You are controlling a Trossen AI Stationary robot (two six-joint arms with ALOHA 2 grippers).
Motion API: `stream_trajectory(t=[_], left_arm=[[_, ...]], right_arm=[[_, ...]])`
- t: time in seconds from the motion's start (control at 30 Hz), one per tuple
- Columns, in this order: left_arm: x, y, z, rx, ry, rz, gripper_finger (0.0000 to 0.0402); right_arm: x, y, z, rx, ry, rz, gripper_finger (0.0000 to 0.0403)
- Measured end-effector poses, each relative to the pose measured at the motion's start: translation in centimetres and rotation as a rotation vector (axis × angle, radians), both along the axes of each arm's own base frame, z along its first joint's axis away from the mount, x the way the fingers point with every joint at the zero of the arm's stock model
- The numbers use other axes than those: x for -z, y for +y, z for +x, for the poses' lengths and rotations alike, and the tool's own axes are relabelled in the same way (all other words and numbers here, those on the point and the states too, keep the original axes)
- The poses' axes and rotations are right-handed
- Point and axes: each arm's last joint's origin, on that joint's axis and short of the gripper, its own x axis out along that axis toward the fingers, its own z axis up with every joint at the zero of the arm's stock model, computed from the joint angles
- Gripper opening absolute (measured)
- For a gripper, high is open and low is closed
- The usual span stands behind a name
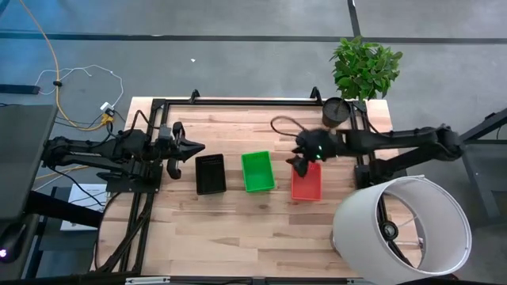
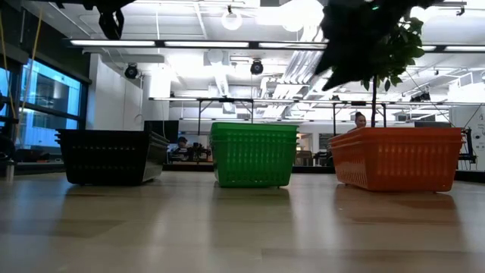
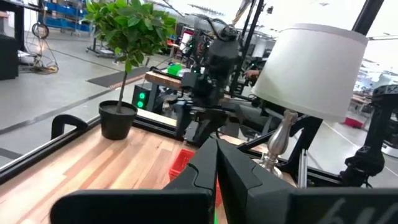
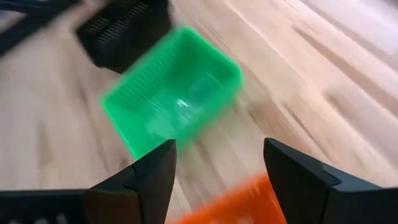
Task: Stack baskets by color
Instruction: Return to Home Position
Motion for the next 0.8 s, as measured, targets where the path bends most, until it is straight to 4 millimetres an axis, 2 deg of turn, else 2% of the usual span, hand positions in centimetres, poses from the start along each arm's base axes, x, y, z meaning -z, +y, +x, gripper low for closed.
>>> stream_trajectory(t=[0.17, 0.33, 0.43, 0.63, 0.8], left_arm=[[-0.2, 0.0, 0.0, 0.001, -0.019, -0.005, 0.0], [-0.8, -0.1, 0.0, 0.016, -0.082, 0.0, 0.0], [-1.1, -0.1, -0.1, 0.017, -0.113, 0.003, 0.0], [-1.1, -0.1, -0.1, 0.016, -0.115, 0.003, 0.0], [-1.1, 0.0, -0.1, -0.001, -0.115, 0.0, 0.0]], right_arm=[[-0.3, -2.4, 2.6, -0.167, -0.2, -0.004, 0.0228], [-2.1, -3.3, 3.5, -0.265, -0.429, -0.016, 0.0218], [-3.0, -3.0, 3.0, -0.28, -0.469, -0.027, 0.0206], [-3.6, -1.9, 1.2, -0.341, -0.396, -0.1, 0.0183], [-3.9, -1.5, -0.8, -0.349, -0.394, -0.156, 0.0138]])
